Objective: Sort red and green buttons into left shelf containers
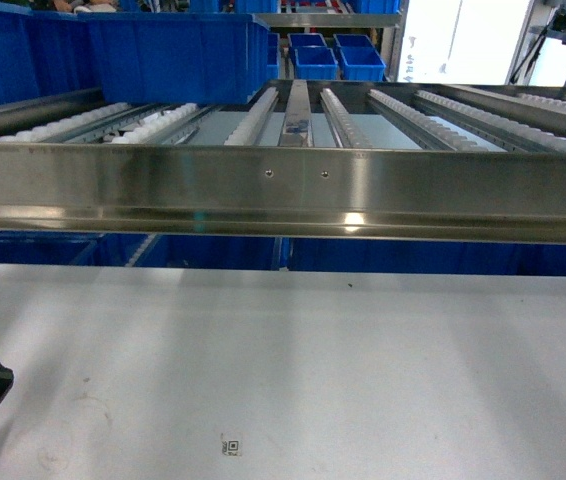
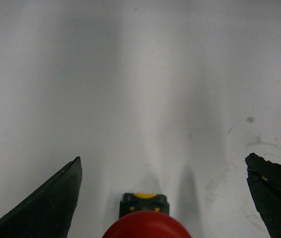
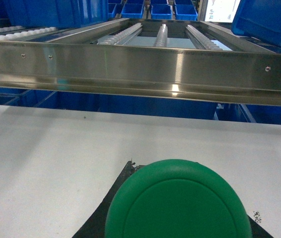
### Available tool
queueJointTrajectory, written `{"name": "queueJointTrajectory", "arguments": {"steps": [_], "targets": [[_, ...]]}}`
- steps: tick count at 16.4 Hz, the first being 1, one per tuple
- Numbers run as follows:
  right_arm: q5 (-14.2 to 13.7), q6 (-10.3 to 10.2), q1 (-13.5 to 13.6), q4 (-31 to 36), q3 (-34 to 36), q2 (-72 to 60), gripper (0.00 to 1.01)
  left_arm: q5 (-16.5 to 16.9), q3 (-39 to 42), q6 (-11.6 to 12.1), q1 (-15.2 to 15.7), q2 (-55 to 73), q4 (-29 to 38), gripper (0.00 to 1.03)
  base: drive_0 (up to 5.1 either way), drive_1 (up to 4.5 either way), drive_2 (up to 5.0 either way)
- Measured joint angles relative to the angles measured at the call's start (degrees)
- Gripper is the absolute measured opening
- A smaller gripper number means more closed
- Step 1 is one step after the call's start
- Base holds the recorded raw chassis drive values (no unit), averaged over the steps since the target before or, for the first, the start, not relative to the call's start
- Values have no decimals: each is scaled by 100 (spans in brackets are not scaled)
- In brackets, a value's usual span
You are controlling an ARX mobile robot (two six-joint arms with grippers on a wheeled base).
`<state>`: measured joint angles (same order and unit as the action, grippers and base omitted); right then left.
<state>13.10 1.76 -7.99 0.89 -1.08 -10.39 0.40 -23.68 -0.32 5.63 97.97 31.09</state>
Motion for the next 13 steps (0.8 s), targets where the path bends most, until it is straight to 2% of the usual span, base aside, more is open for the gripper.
{"name": "queueJointTrajectory", "arguments": {"steps": [4,9,10,13], "targets": [[0,0,0,0,0,0,26,-328,-22,20,-192,203,-96,98,0,0,0],[0,0,0,0,0,0,26,-315,11,-197,-280,369,-107,98,0,0,0],[-2,0,0,0,0,0,26,-306,31,-234,-267,407,-96,92,0,0,0],[0,0,0,0,0,0,26,-125,63,-382,-205,433,44,59,0,0,0]]}}
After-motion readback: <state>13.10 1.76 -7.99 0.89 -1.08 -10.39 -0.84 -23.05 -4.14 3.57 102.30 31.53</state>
